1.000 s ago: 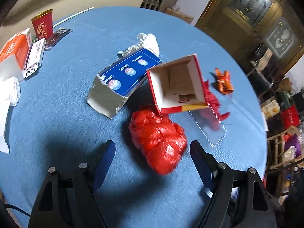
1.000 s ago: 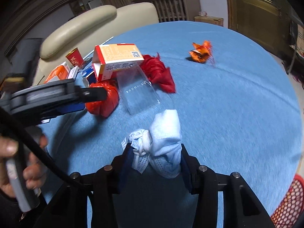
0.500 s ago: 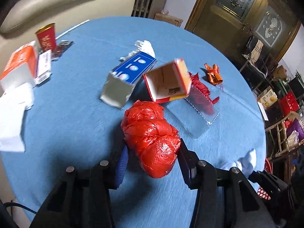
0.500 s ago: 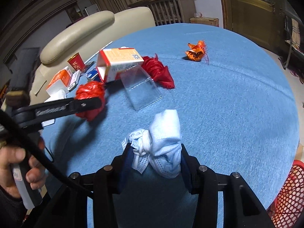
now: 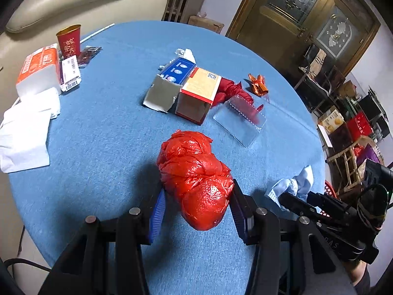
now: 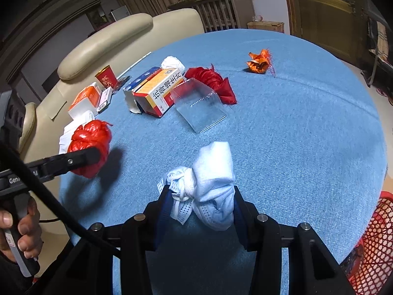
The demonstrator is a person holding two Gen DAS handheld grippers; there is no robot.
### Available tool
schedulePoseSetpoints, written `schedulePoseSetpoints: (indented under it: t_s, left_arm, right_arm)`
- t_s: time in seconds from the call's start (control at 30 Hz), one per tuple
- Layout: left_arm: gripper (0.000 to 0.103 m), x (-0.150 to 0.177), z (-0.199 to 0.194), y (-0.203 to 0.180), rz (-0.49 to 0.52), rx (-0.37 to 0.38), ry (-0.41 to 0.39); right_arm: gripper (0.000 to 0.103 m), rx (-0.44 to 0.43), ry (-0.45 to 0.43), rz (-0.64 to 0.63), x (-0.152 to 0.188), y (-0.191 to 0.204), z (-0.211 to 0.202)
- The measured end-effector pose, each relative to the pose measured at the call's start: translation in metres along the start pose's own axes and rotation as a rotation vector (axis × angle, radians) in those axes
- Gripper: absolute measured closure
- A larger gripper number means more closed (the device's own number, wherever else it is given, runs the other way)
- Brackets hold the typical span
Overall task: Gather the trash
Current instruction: 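Carry both items over the red wastebasket and open both tools to drop them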
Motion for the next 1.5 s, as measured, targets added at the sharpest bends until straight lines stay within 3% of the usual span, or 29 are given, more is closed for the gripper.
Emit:
schedulePoseSetpoints:
  t_s: [0.4, 0.5, 0.83, 1.5]
  left_arm:
    - [0.053, -0.003, -0.011, -0.017, 0.026, 0.041, -0.010]
    - [0.053, -0.004, -0.008, -0.033, 0.047, 0.088, 0.012]
    - [0.053, -0.002, -0.004, -0.087, 0.148, 0.129, 0.021]
    - [0.053, 0.027, -0.016, -0.217, 0.429, 0.244, 0.022]
  right_arm:
    - [0.054, -0.006, -0.049, 0.030, 0.001, -0.006, -0.020]
    - [0.054, 0.000, -0.057, 0.043, 0.003, -0.011, -0.025]
    - [0.054, 0.060, -0.098, 0.126, 0.019, -0.043, -0.057]
    - [0.054, 0.258, -0.240, 0.285, 0.066, -0.116, -0.170]
Point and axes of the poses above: each gripper's, at about its wrist camera, not at the fingertips, and z roughly the way its jaws point, y to its left, x to its underside, the point moved 3 cm from there along z, roughly the way its jaws point, and after that the axes turned 13 degrees about -x, right-handed, at the moved point
